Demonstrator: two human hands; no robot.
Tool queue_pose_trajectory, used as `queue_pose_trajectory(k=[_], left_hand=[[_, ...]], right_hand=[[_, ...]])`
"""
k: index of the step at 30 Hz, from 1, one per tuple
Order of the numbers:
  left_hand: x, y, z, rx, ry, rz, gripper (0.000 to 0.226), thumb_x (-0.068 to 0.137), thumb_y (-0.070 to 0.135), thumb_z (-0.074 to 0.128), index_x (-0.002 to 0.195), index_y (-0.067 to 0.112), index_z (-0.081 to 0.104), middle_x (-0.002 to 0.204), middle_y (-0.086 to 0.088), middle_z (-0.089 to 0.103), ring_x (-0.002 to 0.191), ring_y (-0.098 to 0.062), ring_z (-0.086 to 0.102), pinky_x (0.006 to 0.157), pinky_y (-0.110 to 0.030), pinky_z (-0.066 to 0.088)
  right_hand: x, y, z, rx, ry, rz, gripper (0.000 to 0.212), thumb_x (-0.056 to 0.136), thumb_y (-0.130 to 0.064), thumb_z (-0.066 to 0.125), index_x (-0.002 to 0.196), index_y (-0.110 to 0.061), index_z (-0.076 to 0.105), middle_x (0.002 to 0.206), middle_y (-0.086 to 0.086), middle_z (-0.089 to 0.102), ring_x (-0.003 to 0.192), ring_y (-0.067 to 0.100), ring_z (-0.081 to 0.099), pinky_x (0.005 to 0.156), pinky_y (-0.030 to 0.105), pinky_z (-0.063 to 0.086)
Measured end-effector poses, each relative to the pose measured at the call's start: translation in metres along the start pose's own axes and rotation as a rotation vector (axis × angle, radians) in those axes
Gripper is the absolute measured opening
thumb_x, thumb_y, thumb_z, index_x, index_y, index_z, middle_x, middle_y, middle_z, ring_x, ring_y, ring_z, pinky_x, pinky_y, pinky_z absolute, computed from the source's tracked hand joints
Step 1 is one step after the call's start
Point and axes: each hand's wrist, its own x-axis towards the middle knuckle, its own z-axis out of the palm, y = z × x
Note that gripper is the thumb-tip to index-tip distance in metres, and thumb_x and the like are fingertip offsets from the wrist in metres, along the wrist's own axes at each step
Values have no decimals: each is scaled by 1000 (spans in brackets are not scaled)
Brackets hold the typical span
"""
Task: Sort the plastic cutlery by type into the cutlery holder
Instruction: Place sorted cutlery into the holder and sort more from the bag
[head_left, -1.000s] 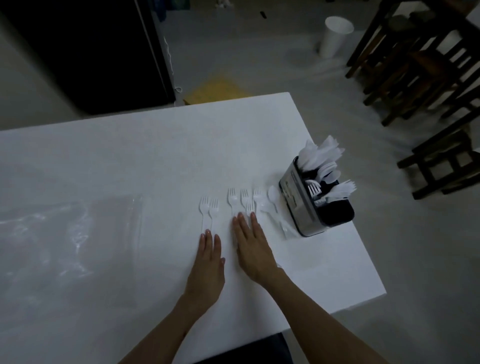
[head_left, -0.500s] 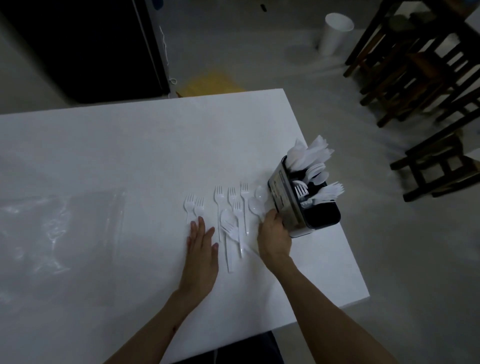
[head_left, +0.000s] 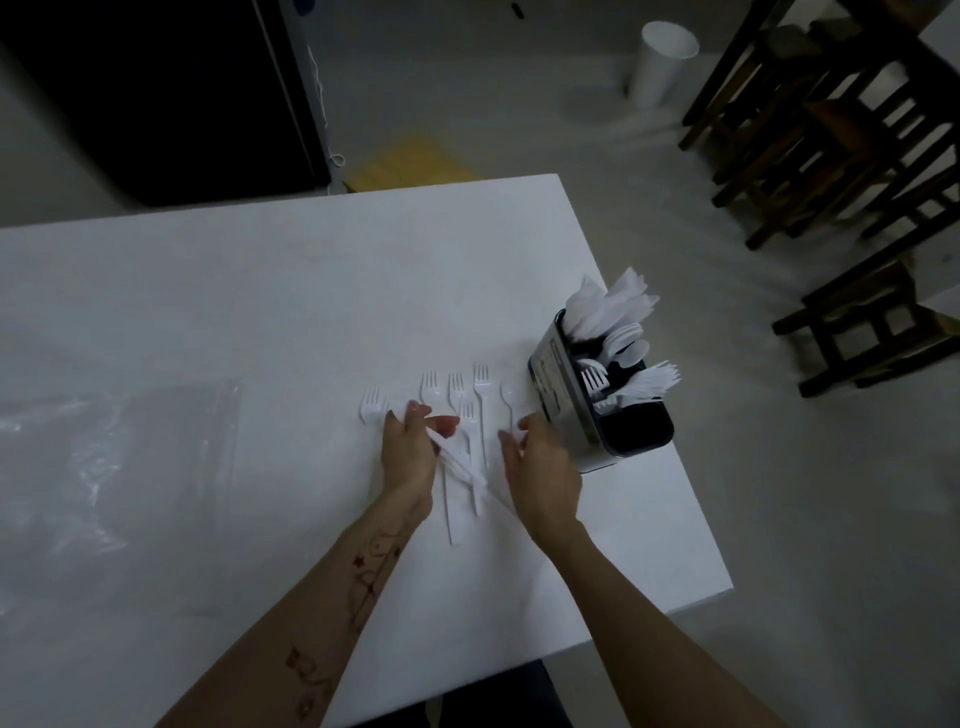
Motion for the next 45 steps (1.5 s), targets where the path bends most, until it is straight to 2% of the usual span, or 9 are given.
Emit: queue_pose_trajectory(k=[3,7,11,16,20,25,33,38,45], left_hand=[[1,2,-11,-195,-57,-154,23,99,28,46,99,6,53,78,-6,58,68,-17,57,74,-32,53],[3,4,-22,-338,-192,-257,12,98,5,46,91,1,54,92,-11,59,75,-14,53,74,-23,50],[7,-1,-27,-264,-206,-156,27,100,9,45,122,-6,47,121,-15,61,102,-23,60,92,-29,49],[2,-2,-29,-279,-358,-231,45,96,26,52,131,-1,44,128,-14,59,116,-30,58,77,-38,57],[1,-2,-33,-212,-269,-158,32,98,3,44,130,-1,42,106,-7,64,95,-20,60,78,-29,51],[4,-5,-48,-253,-198,-153,16,100,6,41,114,2,49,94,-7,62,86,-20,58,84,-29,49],[4,-18,-58,-316,-162,-230,10,96,1,47,89,2,54,81,-11,56,72,-17,54,76,-27,49],[2,-25,-63,-215,-162,-235,15,98,1,42,90,6,54,85,-8,57,76,-18,56,84,-32,48],[-4,-29,-69,-160,-169,-231,9,100,10,44,104,6,51,89,-6,56,80,-18,56,79,-32,48]], right_hand=[[5,0,7,-207,-147,192,55,100,-43,46,136,-3,36,120,14,59,102,30,66,75,39,54],[5,-8,8,-133,-126,226,36,100,-28,47,124,-1,44,111,14,60,97,32,67,73,39,54],[-14,-12,4,227,-158,-39,16,99,-34,50,100,-19,44,86,-4,58,72,18,62,65,33,54],[-30,-23,3,309,-342,-322,19,97,-35,56,101,-17,55,92,-8,64,67,1,55,62,8,42],[-34,-12,12,164,-170,-247,26,92,-46,60,100,-21,58,93,-6,61,74,7,58,64,22,50],[-32,3,14,-15,-178,-60,33,89,-42,65,110,-24,48,99,-5,61,85,17,63,70,36,56],[-25,3,3,-23,-45,-42,25,91,-31,65,107,-18,50,105,-1,56,88,19,61,61,30,45],[-46,-14,15,-182,-268,-167,38,85,-63,58,91,-25,54,90,-8,61,75,12,60,70,29,53],[-48,-15,19,95,-342,-75,21,86,-43,65,89,-22,61,85,-8,64,77,11,61,75,32,56]])
